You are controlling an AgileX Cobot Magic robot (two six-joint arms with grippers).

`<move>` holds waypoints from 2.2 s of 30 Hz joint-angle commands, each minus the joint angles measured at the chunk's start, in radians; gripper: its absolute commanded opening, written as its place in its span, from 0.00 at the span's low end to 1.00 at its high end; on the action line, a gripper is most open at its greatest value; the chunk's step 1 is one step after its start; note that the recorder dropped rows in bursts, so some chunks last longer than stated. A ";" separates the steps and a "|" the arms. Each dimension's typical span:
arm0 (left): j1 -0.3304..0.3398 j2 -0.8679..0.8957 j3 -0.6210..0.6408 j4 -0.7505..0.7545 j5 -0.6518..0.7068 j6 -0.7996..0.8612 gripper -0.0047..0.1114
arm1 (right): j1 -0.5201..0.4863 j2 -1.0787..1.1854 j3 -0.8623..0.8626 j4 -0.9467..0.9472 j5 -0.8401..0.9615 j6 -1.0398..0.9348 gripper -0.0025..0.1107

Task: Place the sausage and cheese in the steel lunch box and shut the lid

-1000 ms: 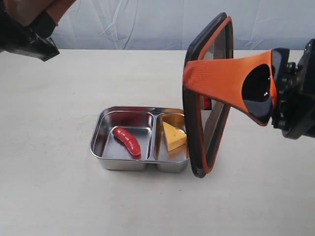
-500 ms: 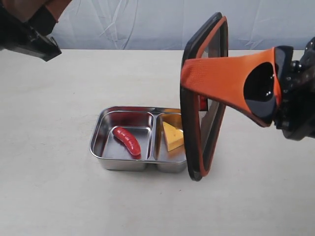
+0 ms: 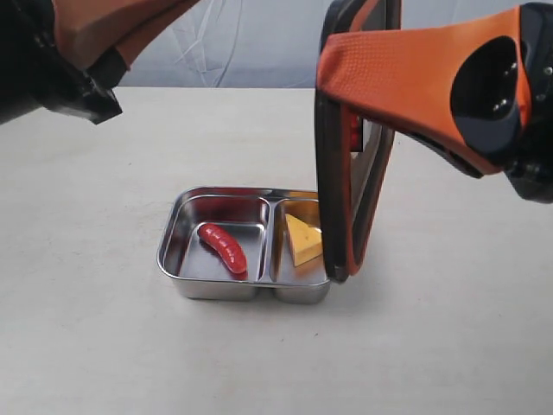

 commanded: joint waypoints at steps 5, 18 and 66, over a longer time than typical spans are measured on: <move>-0.005 0.000 -0.007 0.080 -0.015 0.214 0.04 | 0.000 -0.002 -0.008 0.012 0.045 -0.014 0.01; -0.008 -0.050 -0.067 0.410 -0.369 1.365 0.04 | 0.000 -0.002 -0.008 0.012 0.030 -0.014 0.01; -0.016 -0.048 -0.046 0.827 0.009 0.696 0.06 | 0.000 -0.002 -0.008 0.012 -0.065 0.000 0.01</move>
